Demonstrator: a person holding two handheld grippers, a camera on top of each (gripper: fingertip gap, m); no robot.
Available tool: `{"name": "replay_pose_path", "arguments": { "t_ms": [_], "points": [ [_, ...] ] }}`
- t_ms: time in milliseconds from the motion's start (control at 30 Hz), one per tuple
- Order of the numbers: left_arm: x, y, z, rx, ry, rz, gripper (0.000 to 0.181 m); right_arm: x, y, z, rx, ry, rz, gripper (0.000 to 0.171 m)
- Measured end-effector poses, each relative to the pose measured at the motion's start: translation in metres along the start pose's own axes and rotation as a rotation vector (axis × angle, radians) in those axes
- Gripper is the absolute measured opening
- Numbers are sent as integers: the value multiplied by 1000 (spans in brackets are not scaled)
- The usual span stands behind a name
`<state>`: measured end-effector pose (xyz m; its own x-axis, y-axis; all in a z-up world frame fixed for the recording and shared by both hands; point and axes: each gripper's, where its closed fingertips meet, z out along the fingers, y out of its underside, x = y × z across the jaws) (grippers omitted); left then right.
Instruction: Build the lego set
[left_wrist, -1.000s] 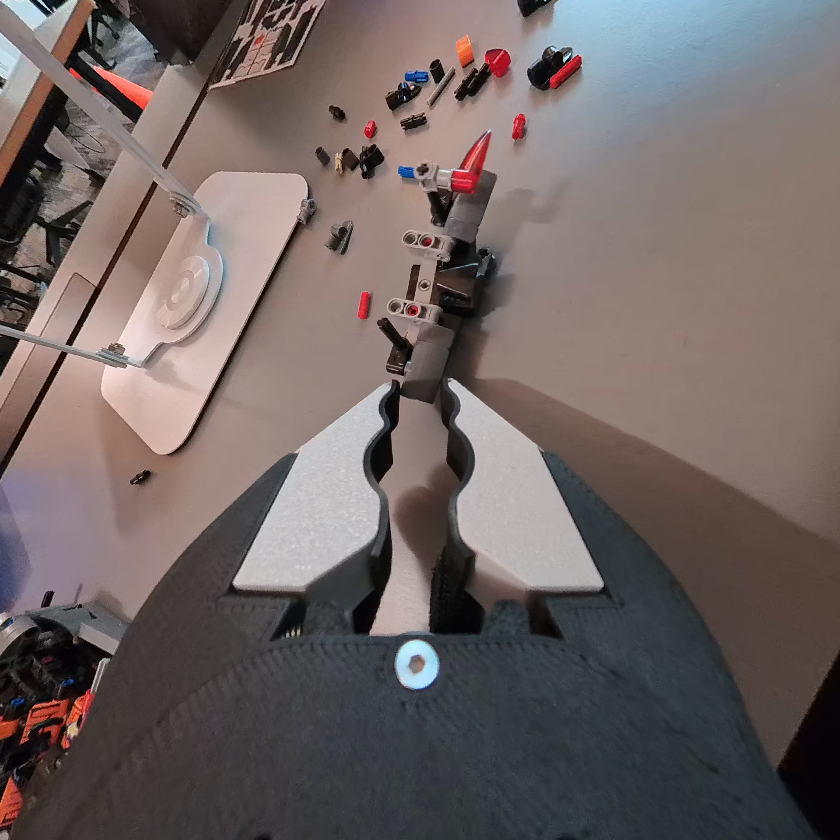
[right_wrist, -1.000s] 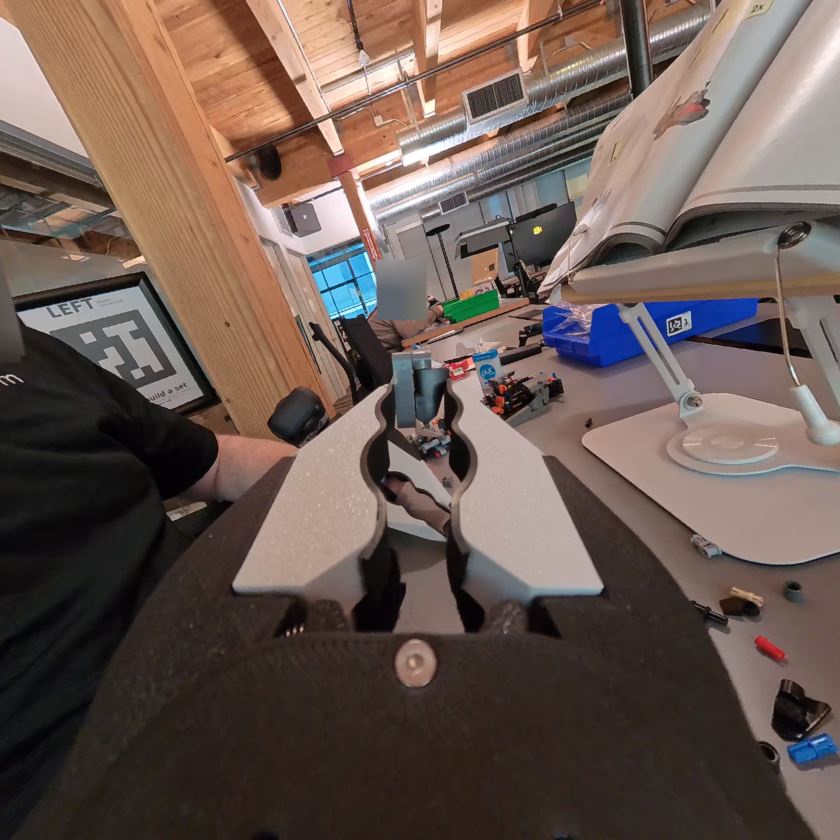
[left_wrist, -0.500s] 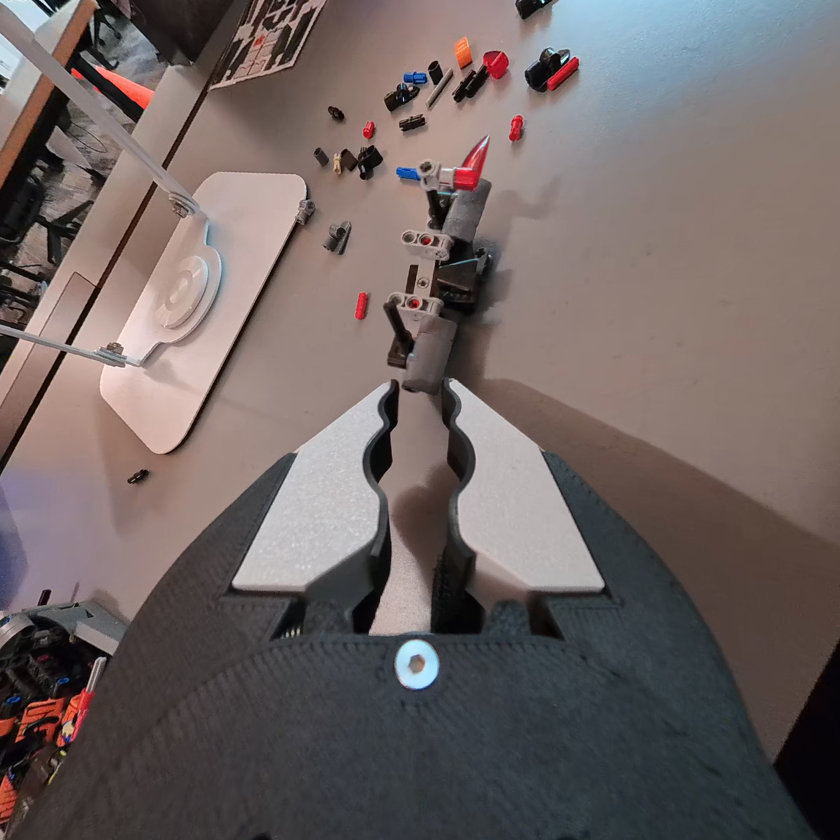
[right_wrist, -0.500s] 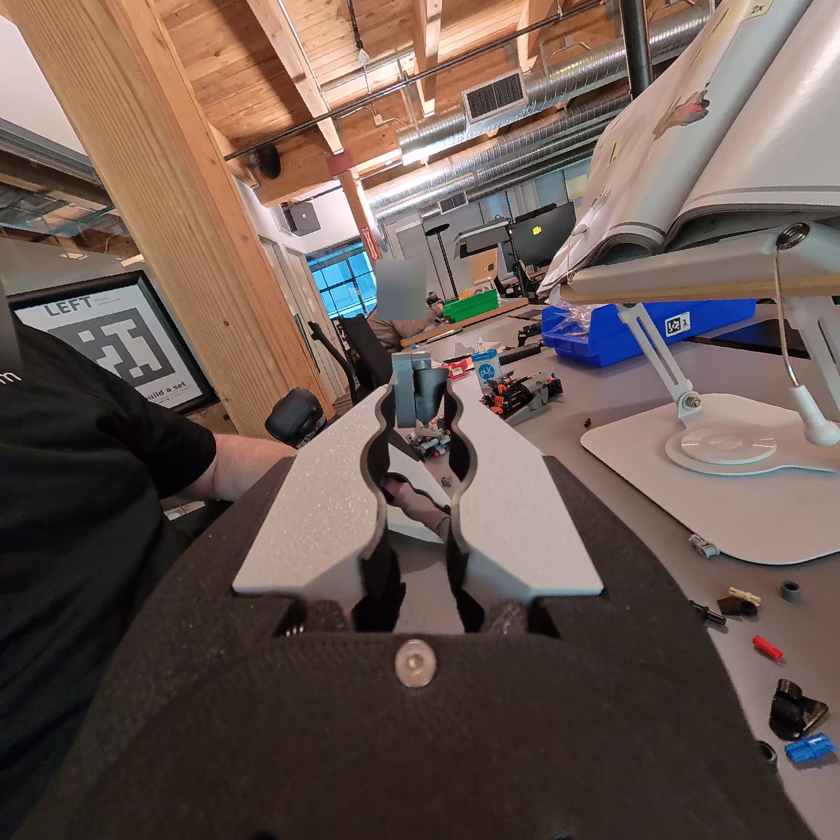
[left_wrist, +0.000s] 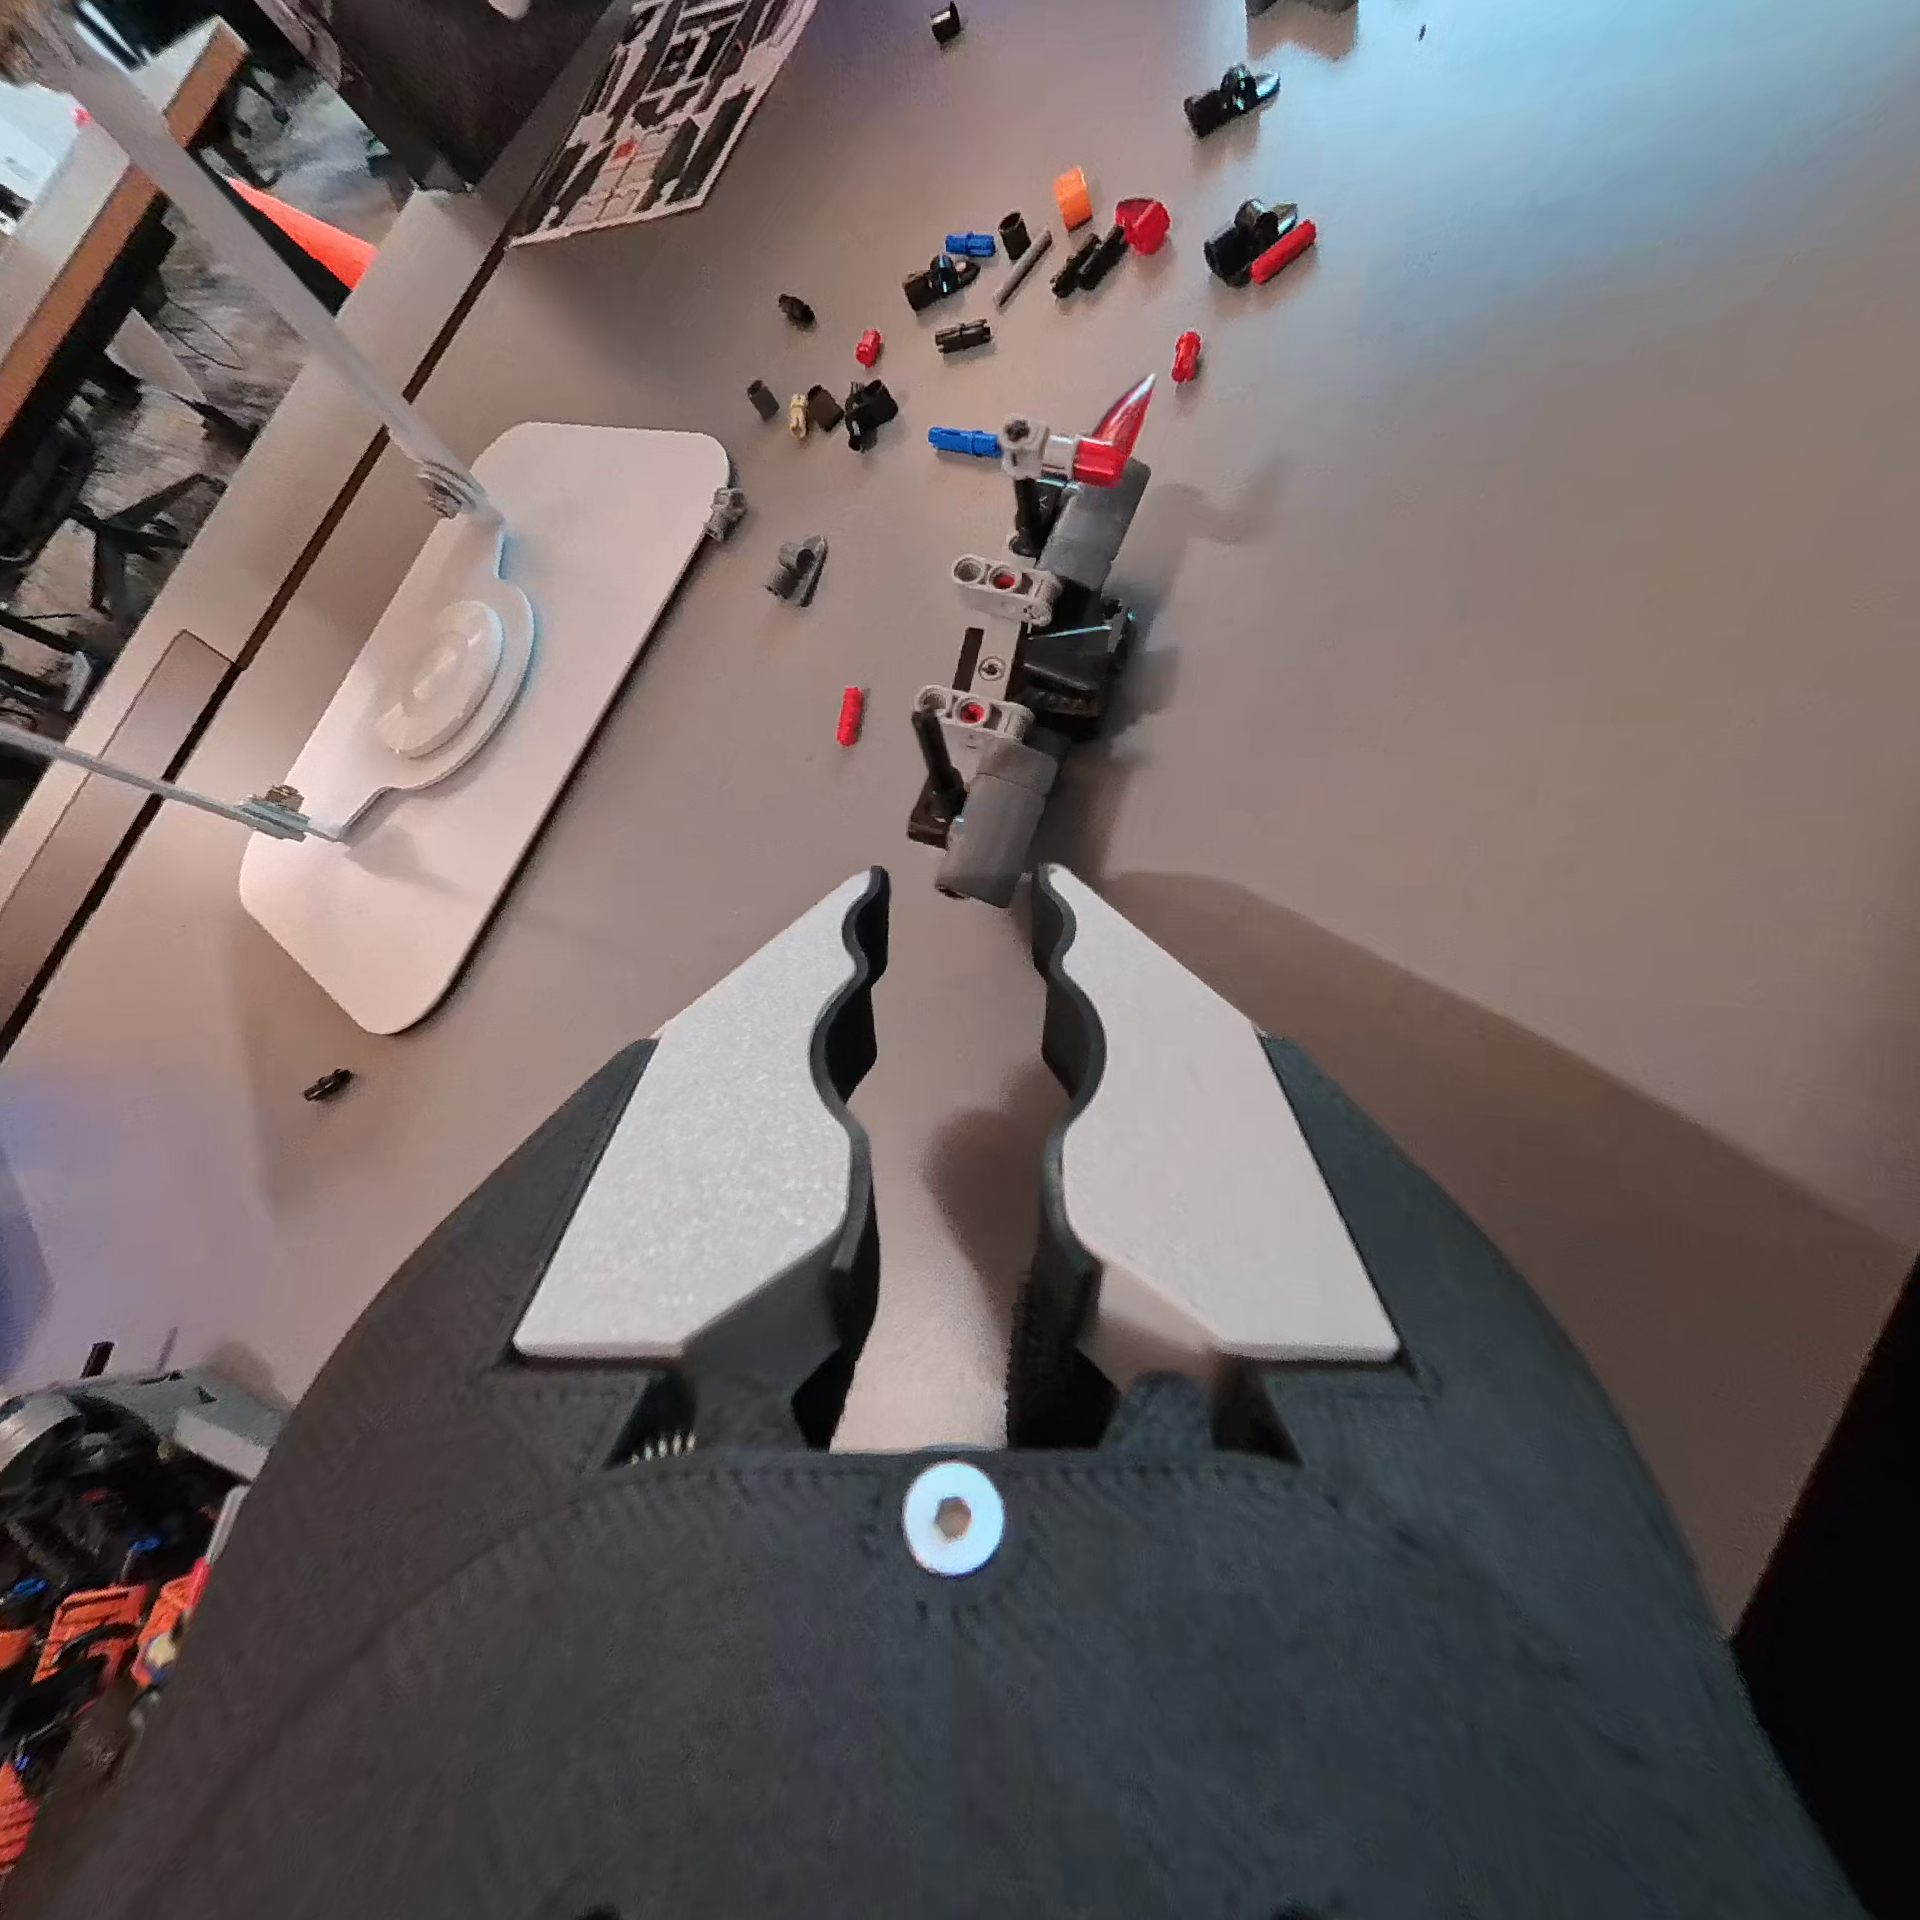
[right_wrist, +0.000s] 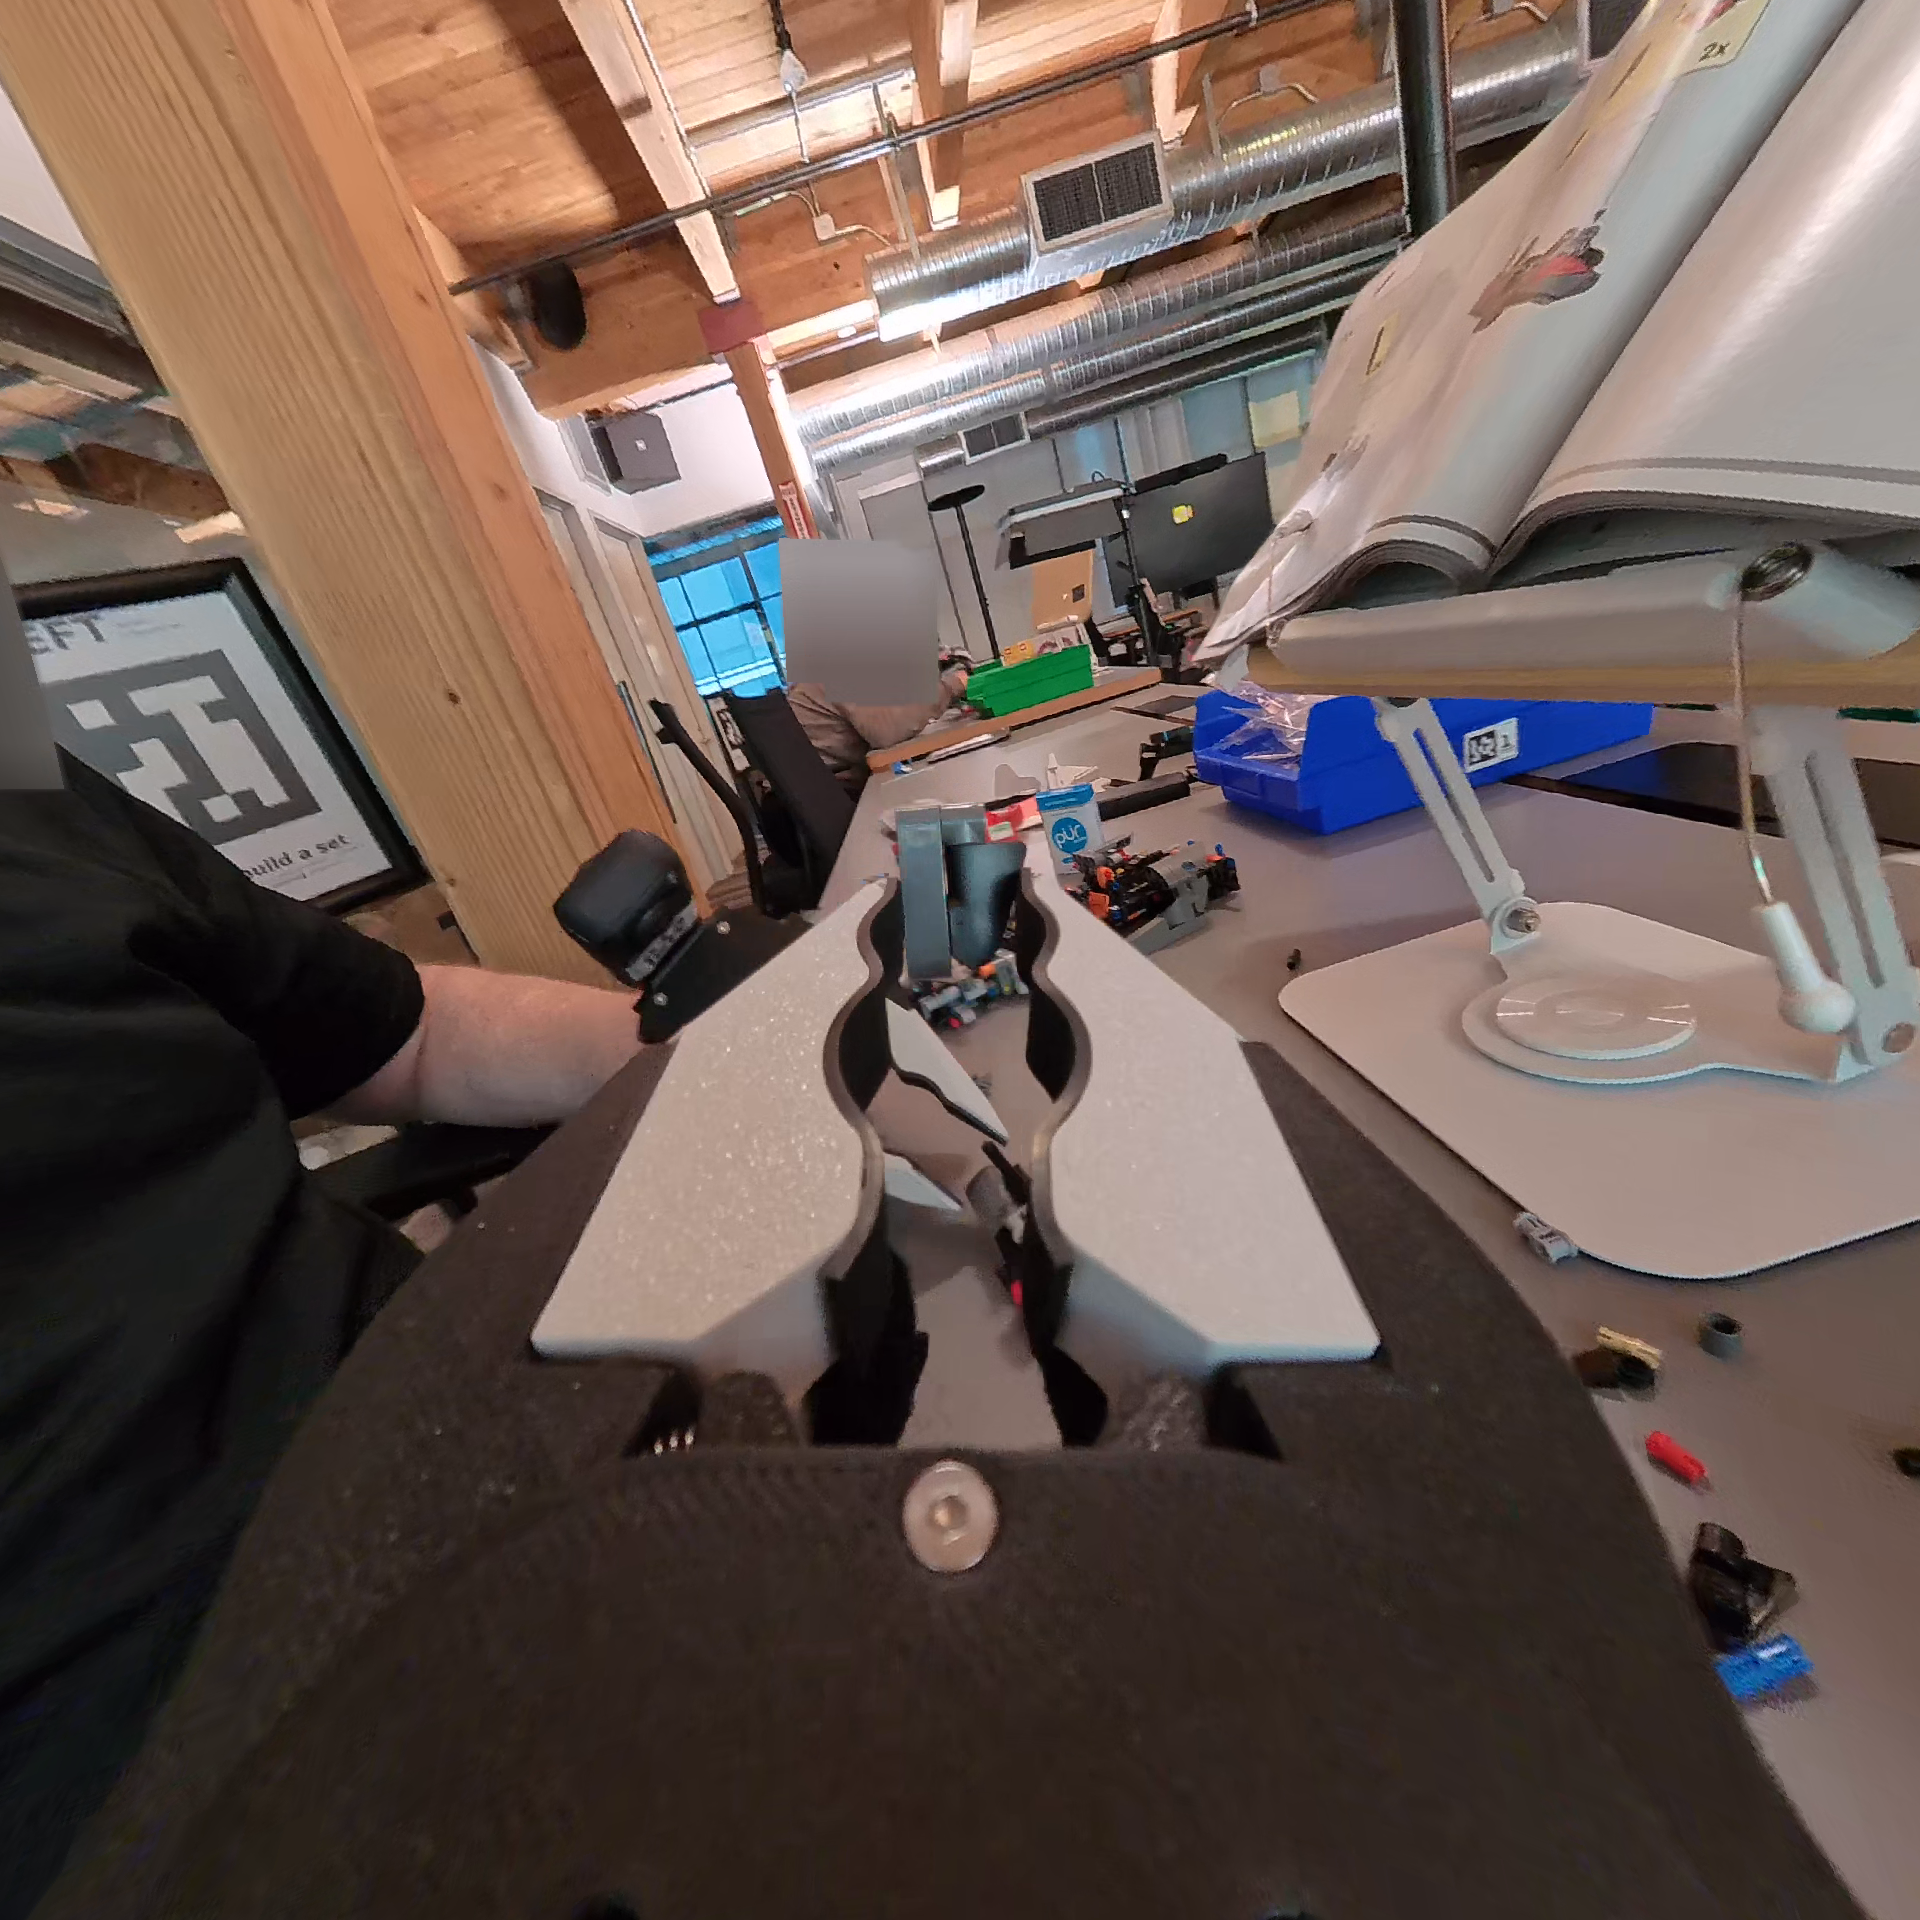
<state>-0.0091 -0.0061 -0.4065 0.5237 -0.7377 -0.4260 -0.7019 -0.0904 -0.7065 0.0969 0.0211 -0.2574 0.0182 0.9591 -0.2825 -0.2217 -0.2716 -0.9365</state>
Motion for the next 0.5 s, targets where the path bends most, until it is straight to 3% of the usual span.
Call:
{"name": "replay_pose_path", "arguments": {
  "t_ms": [300,500],
  "points": [
    [-11,-15,-12,47,-50,-2,26,-5,3,9,-86,130,-224,18],
    [-14,-30,-19,84,-67,11,25,-10,1,11,-61,95,-176,18]
  ]
}}
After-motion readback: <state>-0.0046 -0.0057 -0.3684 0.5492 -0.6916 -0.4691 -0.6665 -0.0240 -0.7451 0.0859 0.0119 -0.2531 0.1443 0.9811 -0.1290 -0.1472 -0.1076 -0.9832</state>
